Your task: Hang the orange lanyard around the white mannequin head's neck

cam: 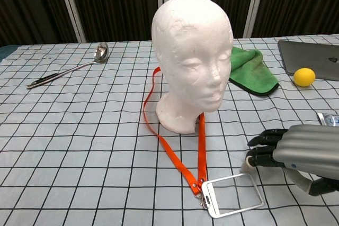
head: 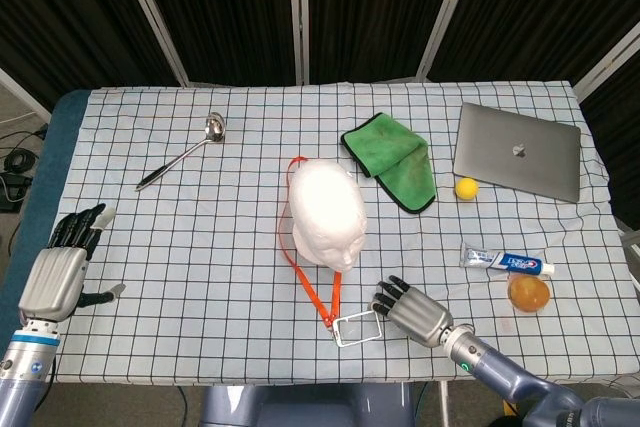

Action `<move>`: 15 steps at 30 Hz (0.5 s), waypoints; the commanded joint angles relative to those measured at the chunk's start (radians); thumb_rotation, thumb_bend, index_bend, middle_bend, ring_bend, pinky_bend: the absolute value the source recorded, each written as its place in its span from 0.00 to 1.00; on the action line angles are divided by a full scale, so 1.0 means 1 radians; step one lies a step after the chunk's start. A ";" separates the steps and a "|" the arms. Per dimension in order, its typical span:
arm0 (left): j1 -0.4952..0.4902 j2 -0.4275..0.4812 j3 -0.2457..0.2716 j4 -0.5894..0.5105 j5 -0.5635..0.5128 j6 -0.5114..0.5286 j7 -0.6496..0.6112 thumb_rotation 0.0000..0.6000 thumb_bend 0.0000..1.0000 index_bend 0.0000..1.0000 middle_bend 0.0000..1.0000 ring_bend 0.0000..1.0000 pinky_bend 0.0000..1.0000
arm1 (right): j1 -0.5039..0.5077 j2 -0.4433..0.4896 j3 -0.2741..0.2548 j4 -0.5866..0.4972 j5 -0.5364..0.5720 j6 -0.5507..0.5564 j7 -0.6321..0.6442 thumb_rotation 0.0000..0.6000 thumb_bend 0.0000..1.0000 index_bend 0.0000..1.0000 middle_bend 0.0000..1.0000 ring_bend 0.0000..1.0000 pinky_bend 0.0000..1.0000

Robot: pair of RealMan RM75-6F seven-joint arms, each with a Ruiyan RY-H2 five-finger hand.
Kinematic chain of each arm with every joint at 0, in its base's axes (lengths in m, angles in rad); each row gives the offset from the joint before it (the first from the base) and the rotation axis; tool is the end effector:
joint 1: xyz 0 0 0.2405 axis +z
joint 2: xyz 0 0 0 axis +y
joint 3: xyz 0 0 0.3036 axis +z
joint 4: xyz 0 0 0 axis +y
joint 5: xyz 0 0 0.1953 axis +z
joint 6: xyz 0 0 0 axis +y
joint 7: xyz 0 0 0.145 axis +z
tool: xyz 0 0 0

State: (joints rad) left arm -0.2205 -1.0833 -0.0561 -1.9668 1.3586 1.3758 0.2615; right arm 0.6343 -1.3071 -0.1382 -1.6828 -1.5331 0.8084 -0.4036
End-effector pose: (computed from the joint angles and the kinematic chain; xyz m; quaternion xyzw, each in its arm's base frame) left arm -0.2740 0.2162 0.1702 -0.6173 -0.4267 -0.3864 0.5363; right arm -0.2401 -0.2552 0.0169 0.9074 -0.2465 0.2070 0.2701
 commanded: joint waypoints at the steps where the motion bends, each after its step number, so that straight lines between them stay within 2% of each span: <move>1: 0.000 -0.001 0.000 -0.001 0.000 -0.001 0.000 1.00 0.00 0.00 0.00 0.00 0.00 | -0.009 0.023 -0.021 -0.010 -0.032 0.019 0.017 1.00 0.98 0.20 0.19 0.00 0.09; 8: -0.001 -0.006 0.003 -0.003 0.002 -0.004 0.010 1.00 0.00 0.00 0.00 0.00 0.00 | -0.026 0.051 -0.055 -0.024 -0.111 0.065 0.047 1.00 0.98 0.20 0.19 0.00 0.10; 15: 0.001 -0.010 0.004 -0.006 0.005 -0.002 0.017 1.00 0.00 0.00 0.00 0.00 0.00 | -0.029 0.065 -0.087 -0.038 -0.163 0.062 0.055 1.00 0.98 0.21 0.19 0.00 0.10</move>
State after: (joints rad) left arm -0.2194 -1.0930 -0.0522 -1.9729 1.3636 1.3735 0.2785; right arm 0.6062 -1.2451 -0.2207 -1.7168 -1.6894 0.8716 -0.3476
